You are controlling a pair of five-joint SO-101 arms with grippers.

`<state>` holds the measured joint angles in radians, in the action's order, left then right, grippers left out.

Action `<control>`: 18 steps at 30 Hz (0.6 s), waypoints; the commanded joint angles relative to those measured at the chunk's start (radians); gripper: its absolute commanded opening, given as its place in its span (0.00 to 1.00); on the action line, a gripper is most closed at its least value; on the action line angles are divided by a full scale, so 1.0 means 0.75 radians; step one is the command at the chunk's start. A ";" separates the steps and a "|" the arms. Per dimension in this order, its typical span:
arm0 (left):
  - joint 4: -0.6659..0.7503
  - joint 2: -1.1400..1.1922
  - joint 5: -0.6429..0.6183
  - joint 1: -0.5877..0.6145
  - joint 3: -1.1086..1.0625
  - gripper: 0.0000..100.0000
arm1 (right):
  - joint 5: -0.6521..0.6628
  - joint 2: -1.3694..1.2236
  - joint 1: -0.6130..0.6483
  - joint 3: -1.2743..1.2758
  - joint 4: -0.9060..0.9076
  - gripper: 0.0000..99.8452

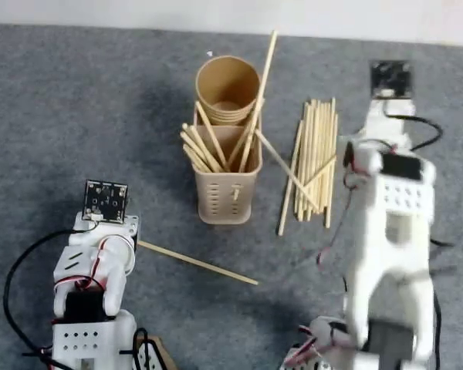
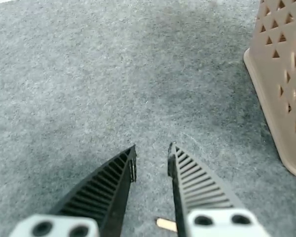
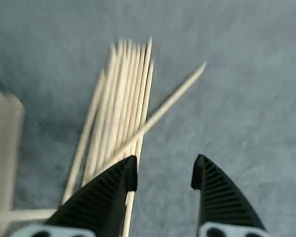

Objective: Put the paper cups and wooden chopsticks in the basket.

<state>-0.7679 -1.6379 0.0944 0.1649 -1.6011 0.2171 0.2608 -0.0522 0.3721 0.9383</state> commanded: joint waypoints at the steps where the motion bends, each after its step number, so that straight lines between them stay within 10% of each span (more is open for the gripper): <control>1: 0.027 -0.011 0.008 -0.011 0.011 0.14 | -0.080 -0.302 0.040 -0.058 -0.083 0.19; 13: 0.027 -0.011 0.008 -0.011 0.011 0.14 | -0.162 -0.881 0.064 -0.324 -0.144 0.19; 18: 0.027 -0.011 0.008 -0.011 0.011 0.14 | -0.160 -0.897 -0.003 -0.343 -0.140 0.00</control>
<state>-0.7679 -1.6379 0.0944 0.1649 -1.6011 0.1020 -0.4081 -0.0276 0.1404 0.8370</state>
